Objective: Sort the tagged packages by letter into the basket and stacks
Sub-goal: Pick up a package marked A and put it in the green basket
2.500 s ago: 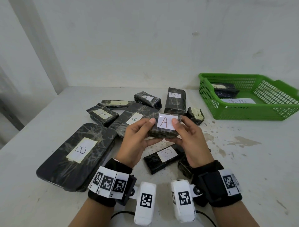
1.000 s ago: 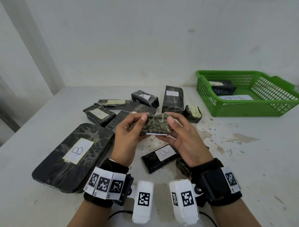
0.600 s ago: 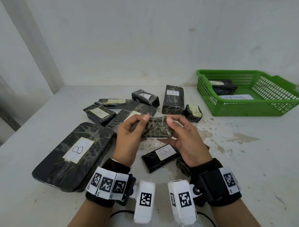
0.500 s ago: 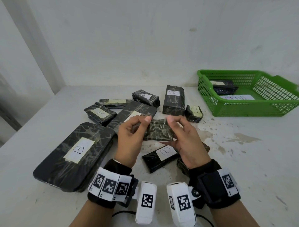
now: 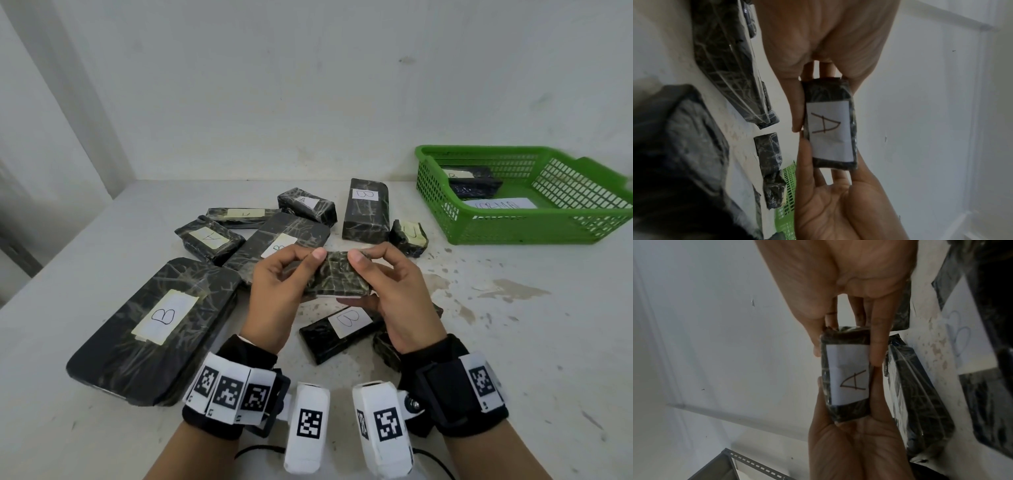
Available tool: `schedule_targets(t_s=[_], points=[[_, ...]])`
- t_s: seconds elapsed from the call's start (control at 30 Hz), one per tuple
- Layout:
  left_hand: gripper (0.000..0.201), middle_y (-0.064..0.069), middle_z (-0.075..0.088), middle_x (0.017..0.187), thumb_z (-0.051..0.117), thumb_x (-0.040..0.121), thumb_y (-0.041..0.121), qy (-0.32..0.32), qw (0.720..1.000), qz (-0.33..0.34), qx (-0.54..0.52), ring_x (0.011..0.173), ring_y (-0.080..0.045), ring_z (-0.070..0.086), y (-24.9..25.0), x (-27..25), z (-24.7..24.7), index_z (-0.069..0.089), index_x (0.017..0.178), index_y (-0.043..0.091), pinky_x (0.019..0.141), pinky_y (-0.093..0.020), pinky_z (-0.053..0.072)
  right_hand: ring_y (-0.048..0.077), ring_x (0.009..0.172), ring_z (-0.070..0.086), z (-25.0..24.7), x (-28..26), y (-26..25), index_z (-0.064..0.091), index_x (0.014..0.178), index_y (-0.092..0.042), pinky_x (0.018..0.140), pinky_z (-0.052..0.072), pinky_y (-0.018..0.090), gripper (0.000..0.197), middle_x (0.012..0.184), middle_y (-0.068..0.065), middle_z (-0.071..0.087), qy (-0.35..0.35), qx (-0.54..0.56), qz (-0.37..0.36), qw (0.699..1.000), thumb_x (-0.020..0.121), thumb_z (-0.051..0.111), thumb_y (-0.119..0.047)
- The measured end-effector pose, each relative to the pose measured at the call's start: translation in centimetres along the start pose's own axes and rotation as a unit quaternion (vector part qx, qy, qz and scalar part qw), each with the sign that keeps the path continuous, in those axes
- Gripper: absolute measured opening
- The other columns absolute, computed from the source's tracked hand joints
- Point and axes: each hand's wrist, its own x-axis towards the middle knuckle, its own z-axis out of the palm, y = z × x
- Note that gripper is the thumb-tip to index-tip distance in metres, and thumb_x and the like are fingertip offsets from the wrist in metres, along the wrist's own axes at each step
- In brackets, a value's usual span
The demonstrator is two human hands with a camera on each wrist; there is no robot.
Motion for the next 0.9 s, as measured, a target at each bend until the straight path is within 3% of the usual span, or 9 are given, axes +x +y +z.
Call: schedule_targets(t_s=[0.07, 0.2, 0.3, 0.43, 0.6, 0.7, 0.83, 0.9], points=[[0.02, -0.007, 0.07, 0.079, 0.076, 0.082, 0.022, -0.013, 1.0, -0.021, -0.006, 0.074, -0.018, 0.067, 0.0, 0.0, 0.0, 0.069, 0.081, 0.004, 0.068, -0.031, 0.057, 0.024, 0.08, 0.071, -0.1, 0.0, 0.0, 0.056, 0.088, -0.009, 0.064, 0.062, 0.039, 0.018, 0.085, 0.009, 0.074, 0.007, -0.003, -0.001, 1.0, 0.085, 0.069, -0.021], [0.022, -0.007, 0.067, 0.071, 0.067, 0.08, 0.019, 0.021, 0.999, 0.001, -0.025, 0.063, -0.014, 0.064, 0.5, 0.0, -0.2, 0.063, 0.074, -0.002, 0.06, -0.024, 0.054, 0.022, 0.084, 0.071, 0.2, 0.0, -0.2, 0.06, 0.094, -0.011, 0.07, 0.061, 0.035, 0.031, 0.088, 0.009, 0.074, -0.039, 0.011, 0.029, 0.999, 0.073, 0.071, -0.032], [0.025, -0.008, 0.064, 0.069, 0.065, 0.082, 0.021, 0.034, 0.999, -0.01, -0.033, 0.06, -0.013, 0.062, 0.8, 0.2, -0.4, 0.063, 0.076, -0.004, 0.057, -0.022, 0.052, 0.021, 0.087, 0.072, 0.5, 0.0, 0.0, 0.063, 0.098, -0.013, 0.072, 0.061, 0.034, 0.027, 0.09, 0.01, 0.075, -0.044, 0.026, 0.029, 0.998, 0.075, 0.072, -0.023], [0.028, -0.012, 0.068, 0.079, 0.065, 0.084, 0.024, 0.001, 0.998, -0.059, -0.033, 0.07, -0.017, 0.068, 1.3, 0.2, -0.4, 0.066, 0.085, -0.004, 0.06, -0.028, 0.058, 0.029, 0.092, 0.073, 0.5, 0.1, 0.3, 0.063, 0.106, -0.005, 0.07, 0.061, 0.036, 0.023, 0.096, 0.019, 0.073, 0.0, 0.026, 0.019, 0.999, 0.085, 0.07, -0.011], [0.019, 0.001, 0.065, 0.06, 0.062, 0.09, 0.01, 0.06, 0.998, 0.003, -0.016, 0.051, -0.008, 0.06, 1.9, 0.1, -0.4, 0.063, 0.075, -0.002, 0.046, -0.016, 0.045, 0.019, 0.094, 0.071, 0.7, -0.1, -0.2, 0.061, 0.112, -0.011, 0.08, 0.06, 0.033, 0.039, 0.098, 0.008, 0.074, -0.078, 0.044, 0.038, 0.995, 0.076, 0.069, -0.022], [0.024, 0.005, 0.062, 0.054, 0.058, 0.094, 0.009, 0.058, 0.998, -0.003, -0.018, 0.047, -0.005, 0.056, 2.2, 0.0, -0.4, 0.059, 0.072, 0.001, 0.044, -0.015, 0.043, 0.016, 0.089, 0.071, 0.8, -0.1, -0.1, 0.063, 0.114, -0.011, 0.079, 0.06, 0.033, 0.043, 0.096, 0.006, 0.075, -0.067, 0.04, 0.028, 0.997, 0.072, 0.071, -0.018], [0.026, -0.001, 0.069, 0.066, 0.06, 0.087, 0.022, 0.015, 0.998, -0.037, -0.048, 0.058, -0.01, 0.065, 2.8, 0.0, -0.4, 0.063, 0.085, -0.004, 0.049, -0.019, 0.05, 0.016, 0.09, 0.07, 0.7, 0.0, 0.1, 0.063, 0.117, -0.01, 0.078, 0.061, 0.035, 0.045, 0.094, 0.004, 0.075, -0.038, 0.042, 0.015, 0.998, 0.073, 0.072, -0.018], [0.021, -0.002, 0.067, 0.065, 0.062, 0.089, 0.016, 0.034, 0.998, -0.029, -0.042, 0.057, -0.01, 0.064, 2.7, 0.1, -0.5, 0.063, 0.082, -0.004, 0.048, -0.02, 0.049, 0.018, 0.094, 0.071, 0.7, 0.0, -0.1, 0.061, 0.12, -0.01, 0.079, 0.06, 0.033, 0.047, 0.097, 0.004, 0.075, -0.057, 0.048, 0.024, 0.997, 0.076, 0.073, -0.02]])
